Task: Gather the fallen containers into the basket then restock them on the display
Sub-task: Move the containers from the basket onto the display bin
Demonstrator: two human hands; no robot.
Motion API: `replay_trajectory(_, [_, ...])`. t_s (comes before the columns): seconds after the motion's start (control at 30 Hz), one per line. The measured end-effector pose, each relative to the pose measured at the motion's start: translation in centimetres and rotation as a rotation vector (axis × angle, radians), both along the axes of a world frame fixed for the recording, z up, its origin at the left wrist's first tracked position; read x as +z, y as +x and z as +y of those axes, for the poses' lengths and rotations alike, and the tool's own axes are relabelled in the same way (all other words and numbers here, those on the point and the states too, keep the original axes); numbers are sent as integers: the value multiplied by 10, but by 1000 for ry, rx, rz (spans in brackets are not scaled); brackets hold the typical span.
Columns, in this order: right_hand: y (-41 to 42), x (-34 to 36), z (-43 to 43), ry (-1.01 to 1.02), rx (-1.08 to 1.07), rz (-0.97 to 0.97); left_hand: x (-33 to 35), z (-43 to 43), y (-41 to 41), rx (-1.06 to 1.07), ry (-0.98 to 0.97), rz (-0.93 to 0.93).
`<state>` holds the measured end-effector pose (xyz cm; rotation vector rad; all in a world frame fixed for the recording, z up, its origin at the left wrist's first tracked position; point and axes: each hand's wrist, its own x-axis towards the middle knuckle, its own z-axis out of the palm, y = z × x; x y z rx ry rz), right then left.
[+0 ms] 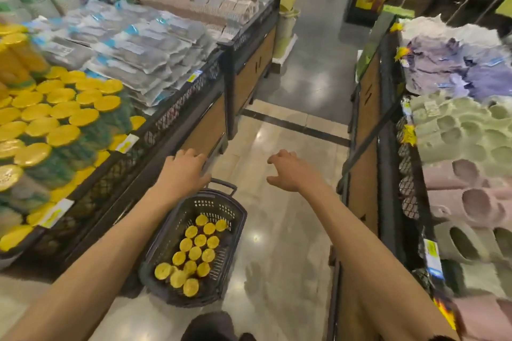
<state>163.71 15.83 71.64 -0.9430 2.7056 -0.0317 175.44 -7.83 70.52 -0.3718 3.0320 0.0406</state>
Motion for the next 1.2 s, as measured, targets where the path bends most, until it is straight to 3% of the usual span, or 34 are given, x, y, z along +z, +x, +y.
replay_trajectory(0.53, [-146,-42,-81,33,277,-100,-51,-20,-73,347,76,-63])
replay_trajectory(0.9, [-209,-63,-202,146,662,-106,-64,-56,-95,694,126,-65])
replay_trajectory(1.2, [-205,-81,-310,203,1088,-131,-84,-57,-75,1138,237,-63])
